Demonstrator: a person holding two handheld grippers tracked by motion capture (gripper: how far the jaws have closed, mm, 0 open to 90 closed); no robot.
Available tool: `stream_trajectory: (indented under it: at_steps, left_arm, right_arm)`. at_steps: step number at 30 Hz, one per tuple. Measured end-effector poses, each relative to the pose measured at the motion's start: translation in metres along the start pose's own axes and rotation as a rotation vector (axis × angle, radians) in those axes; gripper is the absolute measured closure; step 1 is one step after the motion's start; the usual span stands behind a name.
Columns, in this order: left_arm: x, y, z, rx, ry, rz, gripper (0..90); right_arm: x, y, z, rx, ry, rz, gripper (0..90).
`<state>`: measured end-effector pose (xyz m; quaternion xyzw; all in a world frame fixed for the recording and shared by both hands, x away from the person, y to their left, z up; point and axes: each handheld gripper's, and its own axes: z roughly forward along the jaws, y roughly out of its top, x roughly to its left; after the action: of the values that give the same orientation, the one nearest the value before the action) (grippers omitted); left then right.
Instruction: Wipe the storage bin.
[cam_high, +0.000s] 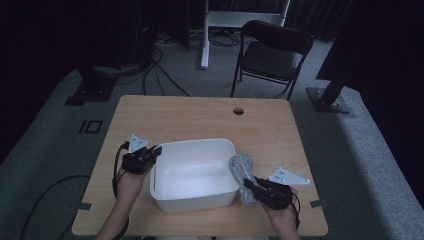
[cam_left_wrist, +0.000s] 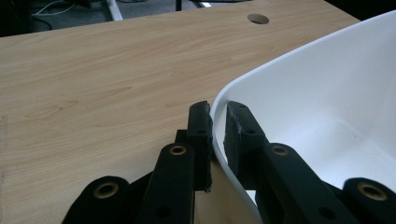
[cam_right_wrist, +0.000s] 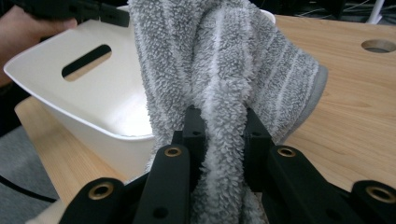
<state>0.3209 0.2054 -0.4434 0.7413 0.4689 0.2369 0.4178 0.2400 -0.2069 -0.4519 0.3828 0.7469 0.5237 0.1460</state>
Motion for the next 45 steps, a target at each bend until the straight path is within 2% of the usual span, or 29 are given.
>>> stream_trajectory:
  at_steps: [9, 16, 21, 23, 26, 29, 31, 36, 39, 45]
  left_arm:
    - [0.0, 0.004, 0.006, 0.0, 0.005, -0.005, 80.5]
    - [-0.001, 0.004, 0.007, -0.004, 0.012, -0.009, 80.5]
    - [0.0, 0.004, 0.007, -0.006, 0.009, -0.01, 80.4]
    - [0.0, 0.004, 0.007, -0.007, 0.009, -0.013, 80.4]
    - [0.0, 0.004, 0.007, -0.01, 0.008, -0.02, 80.4]
    - [0.0, 0.003, 0.007, -0.015, 0.005, -0.026, 80.3]
    - [0.0, 0.003, 0.007, -0.013, 0.005, -0.023, 80.3]
    - [0.0, 0.004, 0.007, -0.011, 0.002, -0.02, 80.2]
    - [0.0, 0.004, 0.008, -0.013, 0.0, -0.021, 80.2]
    - [-0.001, 0.005, 0.009, -0.005, 0.007, -0.013, 80.3]
  right_arm:
    - [-0.012, 0.0, 0.008, -0.016, -0.007, 0.037, 77.5]
    - [-0.016, 0.0, 0.013, -0.02, -0.02, 0.028, 77.7]
    - [-0.02, -0.002, 0.019, -0.002, -0.025, 0.041, 77.8]
    - [-0.024, -0.007, 0.029, 0.031, -0.031, 0.059, 77.8]
    - [-0.028, -0.009, 0.032, 0.047, -0.026, 0.078, 77.8]
    - [-0.03, -0.005, 0.028, 0.038, -0.024, 0.08, 77.7]
    - [-0.033, 0.002, 0.021, 0.003, -0.012, 0.095, 77.7]
    - [-0.036, 0.021, 0.015, -0.04, 0.022, 0.084, 77.7]
    - [-0.037, 0.026, 0.023, -0.014, 0.028, 0.056, 77.7]
    - [-0.04, 0.024, 0.029, -0.004, 0.039, 0.063, 77.9]
